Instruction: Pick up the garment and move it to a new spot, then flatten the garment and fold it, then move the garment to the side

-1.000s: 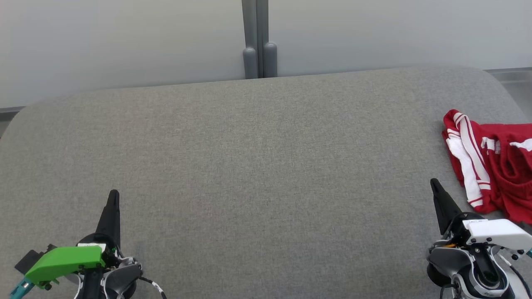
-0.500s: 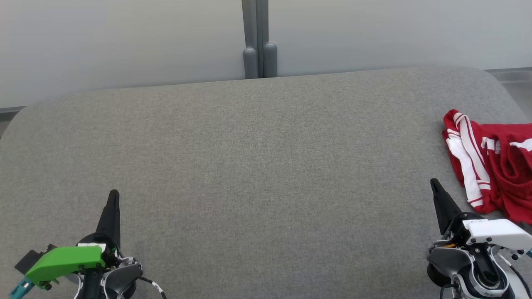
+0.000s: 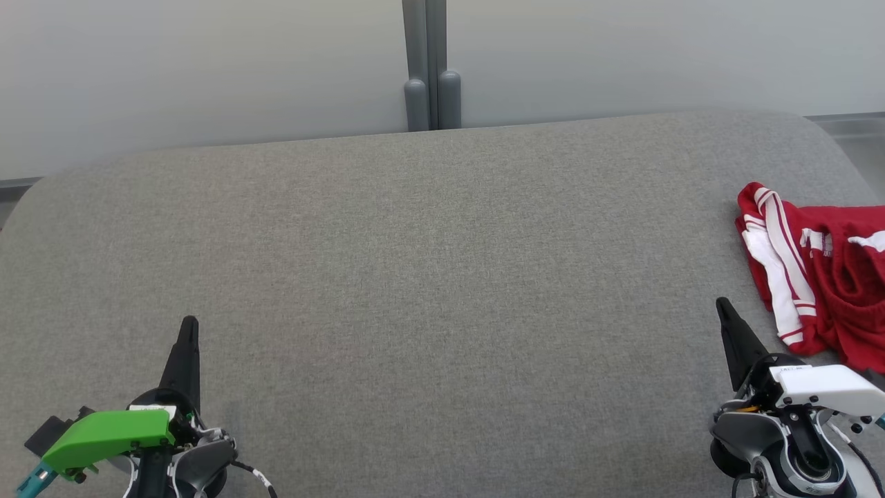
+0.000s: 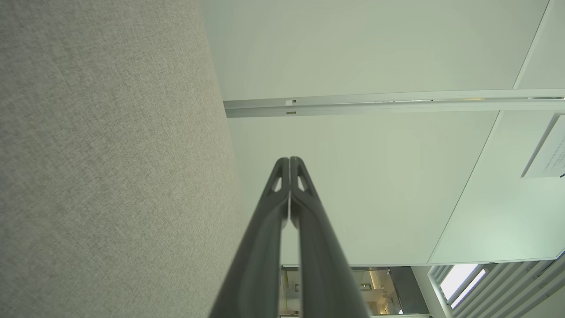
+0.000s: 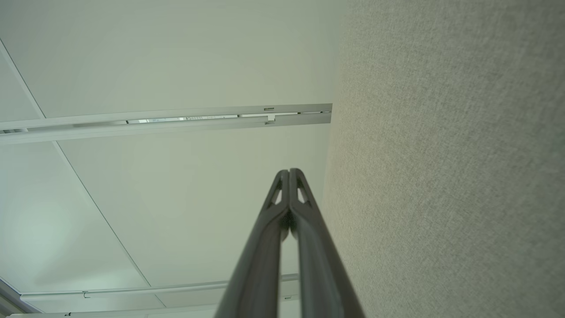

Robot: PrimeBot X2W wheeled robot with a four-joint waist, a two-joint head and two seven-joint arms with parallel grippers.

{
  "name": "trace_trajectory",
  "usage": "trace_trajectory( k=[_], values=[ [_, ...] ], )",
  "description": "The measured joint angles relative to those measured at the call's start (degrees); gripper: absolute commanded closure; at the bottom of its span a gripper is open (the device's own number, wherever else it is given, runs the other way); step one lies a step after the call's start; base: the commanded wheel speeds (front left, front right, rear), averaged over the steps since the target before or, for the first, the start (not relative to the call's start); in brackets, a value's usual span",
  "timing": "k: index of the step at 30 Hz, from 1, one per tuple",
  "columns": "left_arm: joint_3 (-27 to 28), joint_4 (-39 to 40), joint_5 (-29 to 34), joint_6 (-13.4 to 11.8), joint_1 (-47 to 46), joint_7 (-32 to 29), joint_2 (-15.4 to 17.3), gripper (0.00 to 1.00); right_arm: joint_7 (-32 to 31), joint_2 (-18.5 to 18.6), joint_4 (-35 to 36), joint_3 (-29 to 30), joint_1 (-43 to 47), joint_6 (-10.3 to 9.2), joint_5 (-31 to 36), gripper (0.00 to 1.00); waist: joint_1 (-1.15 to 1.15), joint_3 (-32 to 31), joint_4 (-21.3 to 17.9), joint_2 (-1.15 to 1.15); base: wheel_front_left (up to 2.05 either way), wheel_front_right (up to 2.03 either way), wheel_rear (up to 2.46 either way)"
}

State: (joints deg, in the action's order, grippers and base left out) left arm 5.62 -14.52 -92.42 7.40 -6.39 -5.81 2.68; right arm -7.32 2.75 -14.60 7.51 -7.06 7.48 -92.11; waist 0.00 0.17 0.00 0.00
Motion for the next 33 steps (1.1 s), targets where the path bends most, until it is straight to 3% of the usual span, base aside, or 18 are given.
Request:
trace_trajectory(
  k=[33],
  values=[
    [0.0, 0.0, 0.0, 0.0, 0.0, 0.0, 0.0, 1.00, 0.0, 0.0, 0.0, 0.0, 0.0, 0.00, 0.0, 1.00, 0.00, 0.0, 0.0, 0.00, 0.00, 0.00, 0.00]
  ],
)
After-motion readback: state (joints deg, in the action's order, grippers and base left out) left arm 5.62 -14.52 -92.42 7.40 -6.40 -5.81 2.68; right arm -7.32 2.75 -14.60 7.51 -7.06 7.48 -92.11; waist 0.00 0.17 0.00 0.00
